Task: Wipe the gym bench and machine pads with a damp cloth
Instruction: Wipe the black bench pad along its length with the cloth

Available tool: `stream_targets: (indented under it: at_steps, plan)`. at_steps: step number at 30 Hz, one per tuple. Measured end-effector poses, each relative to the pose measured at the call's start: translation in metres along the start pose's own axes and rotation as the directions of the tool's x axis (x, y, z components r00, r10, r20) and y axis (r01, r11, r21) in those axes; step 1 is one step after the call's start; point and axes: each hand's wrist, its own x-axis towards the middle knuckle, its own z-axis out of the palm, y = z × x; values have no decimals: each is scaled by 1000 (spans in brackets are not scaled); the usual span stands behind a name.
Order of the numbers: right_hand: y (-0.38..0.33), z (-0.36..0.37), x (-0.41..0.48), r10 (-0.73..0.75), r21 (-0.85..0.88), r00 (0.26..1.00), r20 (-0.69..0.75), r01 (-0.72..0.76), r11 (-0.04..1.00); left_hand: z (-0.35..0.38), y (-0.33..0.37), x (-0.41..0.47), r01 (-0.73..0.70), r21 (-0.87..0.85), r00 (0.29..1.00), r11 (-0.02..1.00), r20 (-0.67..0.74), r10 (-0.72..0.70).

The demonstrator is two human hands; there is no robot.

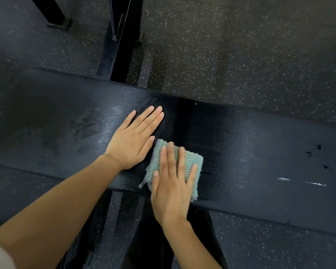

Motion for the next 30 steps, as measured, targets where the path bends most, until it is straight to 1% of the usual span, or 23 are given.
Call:
stream_targets:
  at_steps: [4, 6, 9, 12, 15, 16, 17, 21, 24, 28, 30]
  plan:
    - [21, -3, -4, -141, -1, 989, 49, 141, 990, -1, 0, 0, -3, 2, 1000, 1000, 4, 3]
    - [44, -7, -8, -152, -35, 987, 54, 154, 988, -1, 0, 0, -5, 4, 1000, 1000, 8, 5]
    - [83, -15, -15, -87, -74, 996, 32, 89, 993, -1, -1, -1, -3, 9, 1000, 1000, 9, 3]
    - [106, -18, -23, 21, -50, 1000, 6, -20, 999, 0, 0, -1, 1, 7, 1000, 1000, 7, -1]
    - [85, -14, -23, 181, -23, 983, -45, -182, 983, 1, 0, 0, 2, 7, 1000, 1000, 0, -2]
    - [73, -11, -22, 210, -23, 977, -49, -211, 977, 1, 0, 0, 2, 7, 1000, 1000, -1, -2]
    - [60, -9, -21, 206, -27, 978, -44, -207, 978, 1, 0, 0, 3, 7, 1000, 1000, -1, -3]
    - [12, 1, -15, 66, -34, 998, 4, -65, 997, 1, 0, 0, 6, 5, 1000, 1000, -3, -6]
    - [1, 2, -13, -47, -24, 998, 41, 48, 999, 1, 0, 0, 7, 4, 1000, 1000, 1, -7]
    - [36, -4, -15, -229, -44, 971, 74, 233, 971, 1, 0, -1, 1, 6, 1000, 1000, 6, -1]
    - [63, -11, -16, -227, -85, 972, 68, 232, 969, 1, 2, -1, 8, 5, 1000, 1000, 2, -8]
